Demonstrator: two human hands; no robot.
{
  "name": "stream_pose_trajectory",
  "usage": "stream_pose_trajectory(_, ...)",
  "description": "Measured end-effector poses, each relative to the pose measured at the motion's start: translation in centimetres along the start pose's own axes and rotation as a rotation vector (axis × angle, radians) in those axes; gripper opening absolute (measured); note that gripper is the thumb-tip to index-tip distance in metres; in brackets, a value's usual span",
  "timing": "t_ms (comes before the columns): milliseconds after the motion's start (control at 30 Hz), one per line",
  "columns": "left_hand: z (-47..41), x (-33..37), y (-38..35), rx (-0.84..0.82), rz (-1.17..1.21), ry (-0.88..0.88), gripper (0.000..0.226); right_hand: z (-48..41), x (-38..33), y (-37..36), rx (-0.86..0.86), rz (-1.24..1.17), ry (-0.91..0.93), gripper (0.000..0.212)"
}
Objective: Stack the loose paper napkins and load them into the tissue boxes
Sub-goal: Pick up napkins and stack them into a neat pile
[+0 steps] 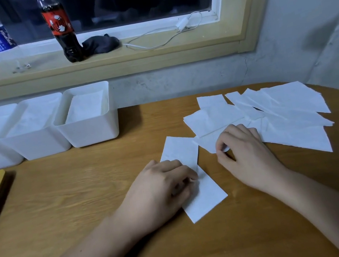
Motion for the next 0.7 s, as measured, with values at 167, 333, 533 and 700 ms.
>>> stream_pose_trajectory(167, -0.1, -1.4, 0.1, 0.109, 0.095, 0.194, 0.016, 0.4, -1.4, 0.7, 0.005, -0.064, 0.043, 0.012)
stream_pose_trajectory(333, -1.0, -3.7, 0.1, 0.158, 0.078, 0.267, 0.019, 2.1, -5.1, 1.3, -0.099, -0.152, 0.159, 0.023)
stream_pose_trajectory(533, -1.9, -4.7, 0.3, -0.042, -0.064, 0.155, 0.028, 5.4, -6.1, 1.7, -0.198, -0.098, 0.325, 0.009)
stream_pose_trajectory(700, -0.6, -5.0, 1.0, -0.015, -0.203, 0.162, 0.027, 7.3, -4.9, 2.9, -0.229, -0.053, 0.333, 0.01)
Point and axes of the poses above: each hand's wrist, its own z-axis away from the middle knuckle, its own y-axis out of the back of the hand, x = y × z, the point moved 1 cm from there along -z, towards the middle knuckle, and after that the axes turned 7 degrees about -z, right-handed, at the moved point
